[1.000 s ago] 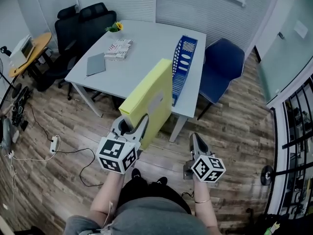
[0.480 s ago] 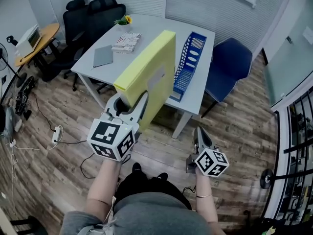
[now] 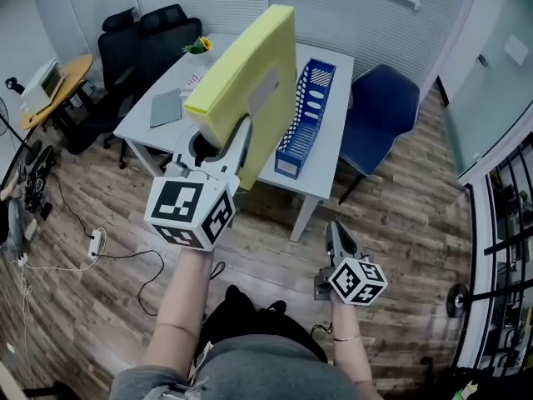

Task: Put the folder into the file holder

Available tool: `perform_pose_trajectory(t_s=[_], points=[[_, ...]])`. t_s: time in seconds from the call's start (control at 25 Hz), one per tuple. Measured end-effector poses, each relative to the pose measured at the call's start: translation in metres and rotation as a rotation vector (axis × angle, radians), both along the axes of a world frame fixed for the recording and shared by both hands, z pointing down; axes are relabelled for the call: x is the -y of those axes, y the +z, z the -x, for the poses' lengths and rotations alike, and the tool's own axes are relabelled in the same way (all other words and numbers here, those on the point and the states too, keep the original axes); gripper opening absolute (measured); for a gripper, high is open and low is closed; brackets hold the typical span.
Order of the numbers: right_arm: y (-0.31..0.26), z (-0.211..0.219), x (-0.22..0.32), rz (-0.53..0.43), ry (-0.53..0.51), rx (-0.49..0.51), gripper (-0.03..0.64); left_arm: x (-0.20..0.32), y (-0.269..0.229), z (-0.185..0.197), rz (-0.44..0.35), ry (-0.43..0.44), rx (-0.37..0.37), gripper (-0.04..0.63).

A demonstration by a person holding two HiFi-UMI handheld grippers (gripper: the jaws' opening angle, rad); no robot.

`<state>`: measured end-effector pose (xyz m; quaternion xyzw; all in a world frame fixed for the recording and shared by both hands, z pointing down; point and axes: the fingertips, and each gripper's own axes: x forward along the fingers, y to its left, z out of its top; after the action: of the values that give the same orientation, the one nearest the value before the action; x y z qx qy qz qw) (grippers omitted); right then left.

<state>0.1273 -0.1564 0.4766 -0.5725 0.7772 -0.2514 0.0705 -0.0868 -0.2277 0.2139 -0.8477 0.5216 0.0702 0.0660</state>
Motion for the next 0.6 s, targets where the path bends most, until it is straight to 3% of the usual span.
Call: perform_pose_trajectory(t_s=[0.6], points=[[-0.004, -0.036, 0.003, -0.012, 0.087, 0.002, -0.002, 0.052, -0.05, -0.041, -0.117, -0.007, -0.079, 0.155]])
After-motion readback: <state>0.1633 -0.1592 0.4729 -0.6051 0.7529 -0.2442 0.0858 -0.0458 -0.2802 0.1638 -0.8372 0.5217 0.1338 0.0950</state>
